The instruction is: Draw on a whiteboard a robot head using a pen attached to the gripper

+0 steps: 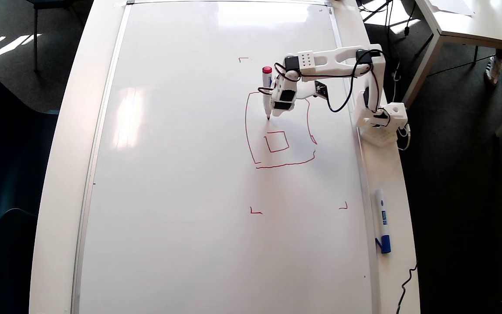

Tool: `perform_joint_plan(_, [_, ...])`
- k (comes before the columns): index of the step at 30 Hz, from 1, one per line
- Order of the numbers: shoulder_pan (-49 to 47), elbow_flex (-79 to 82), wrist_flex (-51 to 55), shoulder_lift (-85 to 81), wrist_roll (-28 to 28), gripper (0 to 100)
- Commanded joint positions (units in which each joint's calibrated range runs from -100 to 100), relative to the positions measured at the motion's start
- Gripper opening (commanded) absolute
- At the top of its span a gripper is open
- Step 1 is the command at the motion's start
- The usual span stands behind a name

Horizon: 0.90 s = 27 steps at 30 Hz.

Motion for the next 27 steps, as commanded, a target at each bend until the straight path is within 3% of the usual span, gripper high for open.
perform_joint_plan(1, [0.10,-0.05,0.21,-0.28,0.11,1])
perform_joint_plan(27, [8.27,-0.87,0.12,-0.95,6.55,1])
